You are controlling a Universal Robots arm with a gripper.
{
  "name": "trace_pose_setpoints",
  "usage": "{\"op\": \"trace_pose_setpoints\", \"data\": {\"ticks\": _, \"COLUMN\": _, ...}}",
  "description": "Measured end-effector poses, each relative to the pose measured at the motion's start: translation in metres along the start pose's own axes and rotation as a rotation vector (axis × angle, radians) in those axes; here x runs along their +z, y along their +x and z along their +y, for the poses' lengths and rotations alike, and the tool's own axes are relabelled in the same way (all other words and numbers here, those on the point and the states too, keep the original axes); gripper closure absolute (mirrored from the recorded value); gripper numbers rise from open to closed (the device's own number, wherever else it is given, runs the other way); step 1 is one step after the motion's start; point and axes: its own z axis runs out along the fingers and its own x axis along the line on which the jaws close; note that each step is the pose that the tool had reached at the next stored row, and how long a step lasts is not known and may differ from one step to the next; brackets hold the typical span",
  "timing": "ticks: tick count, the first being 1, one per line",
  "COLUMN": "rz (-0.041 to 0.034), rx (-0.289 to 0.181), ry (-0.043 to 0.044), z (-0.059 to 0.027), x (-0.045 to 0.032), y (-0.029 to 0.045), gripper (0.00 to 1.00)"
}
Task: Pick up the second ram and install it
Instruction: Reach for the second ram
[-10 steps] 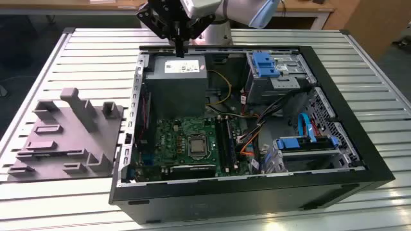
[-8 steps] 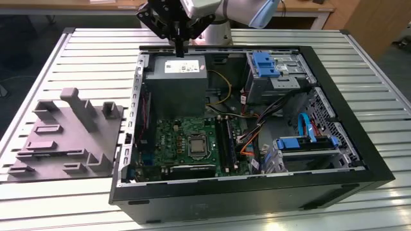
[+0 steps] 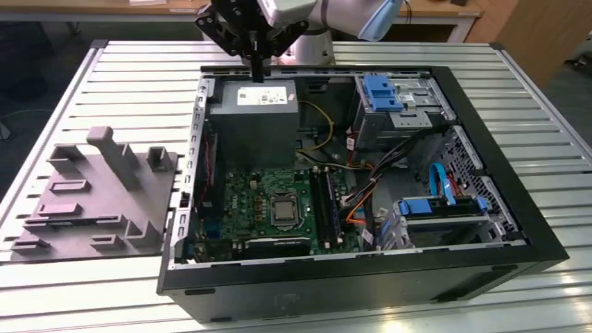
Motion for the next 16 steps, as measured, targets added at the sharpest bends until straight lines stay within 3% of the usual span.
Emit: {"op": "trace_pose_setpoints", "data": {"ticks": 16, "rz": 0.0, "rx": 0.0, "ry": 0.0001, "z": -0.0007, "x": -0.0003, "y": 0.0098, "gripper": 0.9}}
